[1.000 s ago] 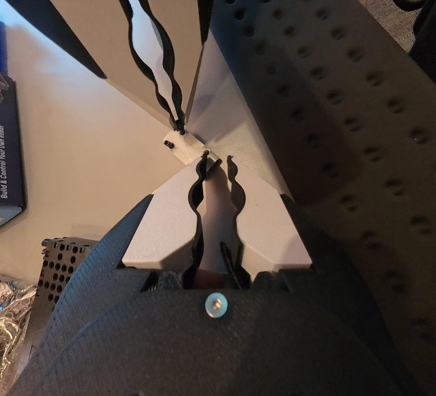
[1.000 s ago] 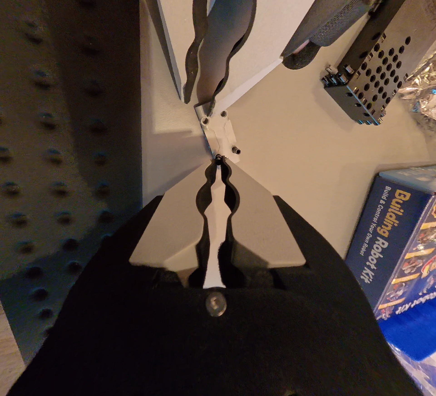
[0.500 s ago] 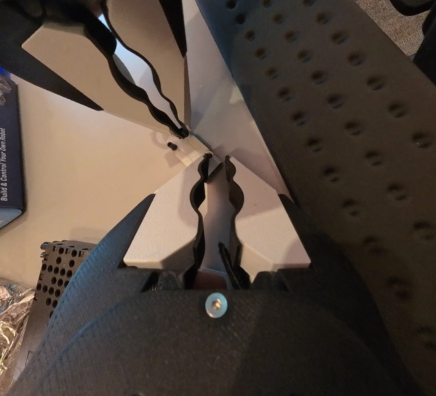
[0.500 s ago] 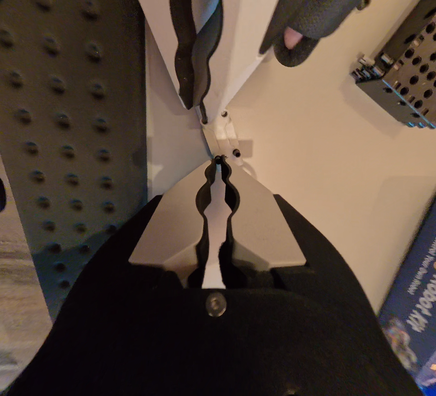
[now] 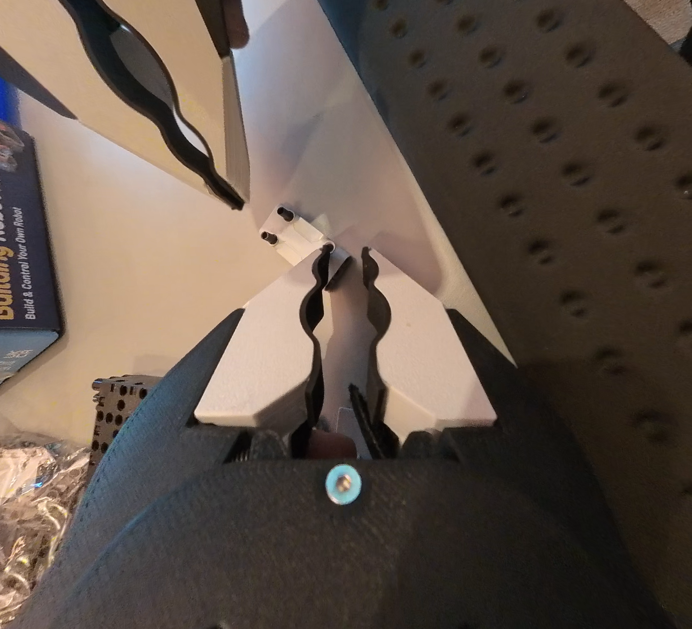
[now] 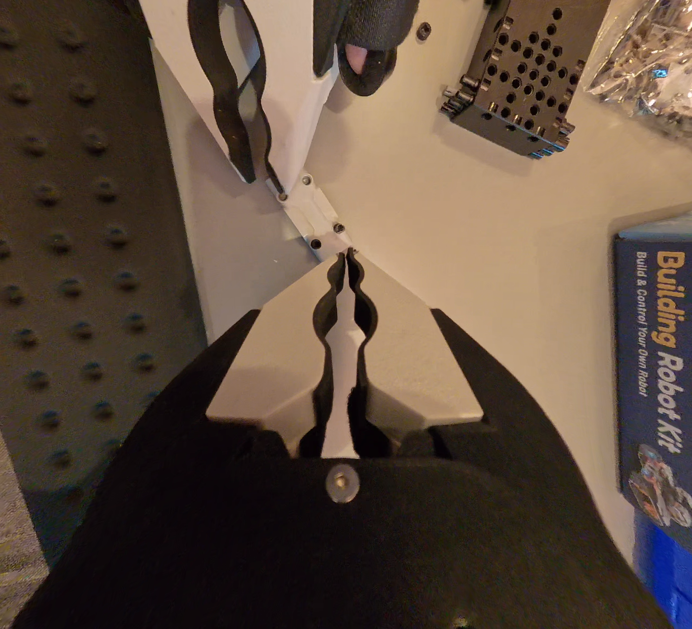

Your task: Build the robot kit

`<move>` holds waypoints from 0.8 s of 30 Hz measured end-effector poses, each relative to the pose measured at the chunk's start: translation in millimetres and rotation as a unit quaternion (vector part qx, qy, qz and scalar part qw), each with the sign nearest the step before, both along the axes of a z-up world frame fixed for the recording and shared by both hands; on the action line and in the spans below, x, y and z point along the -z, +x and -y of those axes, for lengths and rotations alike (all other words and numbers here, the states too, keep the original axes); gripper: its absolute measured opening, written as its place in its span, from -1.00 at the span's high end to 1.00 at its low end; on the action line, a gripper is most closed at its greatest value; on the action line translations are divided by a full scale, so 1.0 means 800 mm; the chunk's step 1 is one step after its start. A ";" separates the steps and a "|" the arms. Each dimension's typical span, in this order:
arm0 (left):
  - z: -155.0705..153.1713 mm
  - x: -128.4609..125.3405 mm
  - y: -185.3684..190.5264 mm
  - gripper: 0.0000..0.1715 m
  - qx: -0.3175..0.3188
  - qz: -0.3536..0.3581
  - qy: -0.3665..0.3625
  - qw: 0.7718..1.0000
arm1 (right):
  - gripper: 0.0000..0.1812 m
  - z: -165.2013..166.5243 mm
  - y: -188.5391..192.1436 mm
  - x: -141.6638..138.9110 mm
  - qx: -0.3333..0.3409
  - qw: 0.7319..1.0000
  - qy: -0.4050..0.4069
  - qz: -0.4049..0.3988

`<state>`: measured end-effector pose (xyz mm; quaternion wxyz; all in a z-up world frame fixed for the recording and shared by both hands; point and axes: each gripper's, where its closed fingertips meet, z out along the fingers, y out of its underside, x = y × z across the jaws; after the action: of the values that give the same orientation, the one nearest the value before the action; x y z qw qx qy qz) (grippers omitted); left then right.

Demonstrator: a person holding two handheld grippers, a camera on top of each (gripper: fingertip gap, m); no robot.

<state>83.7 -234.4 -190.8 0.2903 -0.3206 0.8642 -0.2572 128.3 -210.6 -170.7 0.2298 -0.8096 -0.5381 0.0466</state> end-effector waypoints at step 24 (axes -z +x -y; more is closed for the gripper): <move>-0.117 -0.079 -0.060 0.64 -0.124 0.019 0.018 0.992 | 0.68 -0.023 -0.017 -0.012 0.022 0.996 0.047 -0.076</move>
<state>35.5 -140.9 -127.5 0.3422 -0.4147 0.8167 -0.2096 114.7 -192.1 -160.8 0.3089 -0.8038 -0.5024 0.0776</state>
